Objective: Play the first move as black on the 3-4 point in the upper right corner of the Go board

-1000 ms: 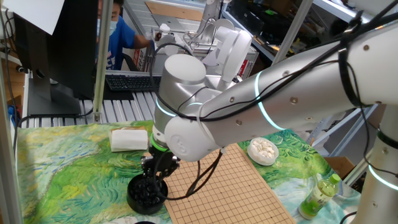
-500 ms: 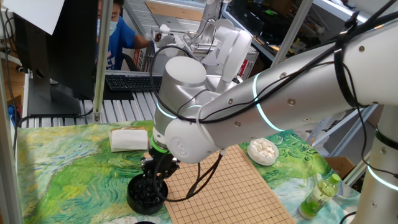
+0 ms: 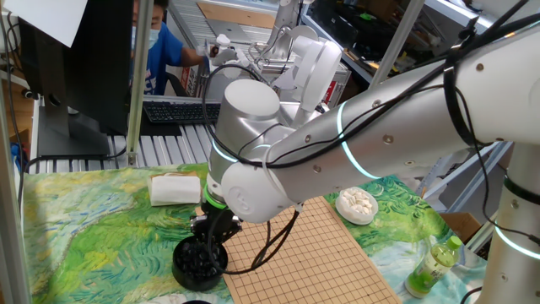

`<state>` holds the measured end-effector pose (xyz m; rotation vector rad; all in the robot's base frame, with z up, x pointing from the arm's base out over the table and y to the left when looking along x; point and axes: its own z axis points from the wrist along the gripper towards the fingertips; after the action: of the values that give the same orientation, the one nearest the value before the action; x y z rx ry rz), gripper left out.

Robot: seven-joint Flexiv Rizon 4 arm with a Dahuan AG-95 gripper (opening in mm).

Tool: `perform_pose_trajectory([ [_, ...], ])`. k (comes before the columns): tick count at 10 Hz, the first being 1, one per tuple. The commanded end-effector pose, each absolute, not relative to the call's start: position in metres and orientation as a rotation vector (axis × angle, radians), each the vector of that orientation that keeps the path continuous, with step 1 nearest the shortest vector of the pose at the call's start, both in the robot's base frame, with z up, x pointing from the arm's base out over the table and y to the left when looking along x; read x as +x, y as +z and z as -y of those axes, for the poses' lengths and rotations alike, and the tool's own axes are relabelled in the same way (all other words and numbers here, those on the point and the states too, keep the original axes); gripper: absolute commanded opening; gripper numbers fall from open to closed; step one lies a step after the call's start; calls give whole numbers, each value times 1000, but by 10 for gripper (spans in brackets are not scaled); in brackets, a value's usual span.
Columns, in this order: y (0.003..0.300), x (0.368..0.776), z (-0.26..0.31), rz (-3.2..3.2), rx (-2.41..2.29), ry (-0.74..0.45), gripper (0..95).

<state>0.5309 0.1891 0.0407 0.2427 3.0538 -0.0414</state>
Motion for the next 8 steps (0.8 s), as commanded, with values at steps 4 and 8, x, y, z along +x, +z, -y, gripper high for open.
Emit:
perform_pose_trajectory([
  [4,48,533,-192,-3071,224,-16,0],
  [8,63,533,-198,-3091,256,22,0],
])
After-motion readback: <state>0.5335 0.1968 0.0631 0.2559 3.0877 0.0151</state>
